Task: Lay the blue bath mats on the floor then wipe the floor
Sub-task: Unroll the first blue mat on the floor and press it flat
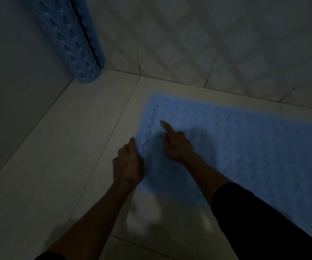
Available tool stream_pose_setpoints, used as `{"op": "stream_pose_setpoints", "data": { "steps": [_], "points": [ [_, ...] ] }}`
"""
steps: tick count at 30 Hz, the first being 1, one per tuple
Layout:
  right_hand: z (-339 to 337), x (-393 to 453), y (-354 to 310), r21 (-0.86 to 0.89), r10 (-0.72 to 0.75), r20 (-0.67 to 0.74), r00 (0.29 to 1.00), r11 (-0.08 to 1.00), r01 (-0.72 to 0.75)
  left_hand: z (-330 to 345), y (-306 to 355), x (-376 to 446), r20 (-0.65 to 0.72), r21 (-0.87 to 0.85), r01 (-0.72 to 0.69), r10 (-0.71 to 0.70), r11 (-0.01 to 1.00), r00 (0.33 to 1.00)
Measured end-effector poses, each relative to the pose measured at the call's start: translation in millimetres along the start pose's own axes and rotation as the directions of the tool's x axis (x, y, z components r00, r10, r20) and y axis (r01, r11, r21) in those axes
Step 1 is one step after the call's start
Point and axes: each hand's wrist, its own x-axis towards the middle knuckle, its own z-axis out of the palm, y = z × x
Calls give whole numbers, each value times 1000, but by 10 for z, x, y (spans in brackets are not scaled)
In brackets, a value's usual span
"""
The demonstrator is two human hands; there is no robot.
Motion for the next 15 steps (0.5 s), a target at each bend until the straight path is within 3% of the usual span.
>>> {"op": "stream_pose_setpoints", "data": {
  "steps": [3, 8, 13, 15],
  "points": [
    [-18, -5, 42, -77, 15, 36, 999, 997, -12, 9, -52, 52, 17, 74, -36, 35, 997, 999],
    [-21, -14, 79, -72, -13, 62, 998, 997, 17, 50, 35, 147, 224, 314, -161, 92, 936, 970],
    [-213, 56, 257, -5, 28, -114, 993, 1000, -29, 136, 211, 282, -11, 306, -208, 221, 929, 975],
    [-339, 127, 386, -43, 50, -222, 974, 997, -61, 185, 309, 440, -38, 278, -229, 249, 933, 968]
  ]
}}
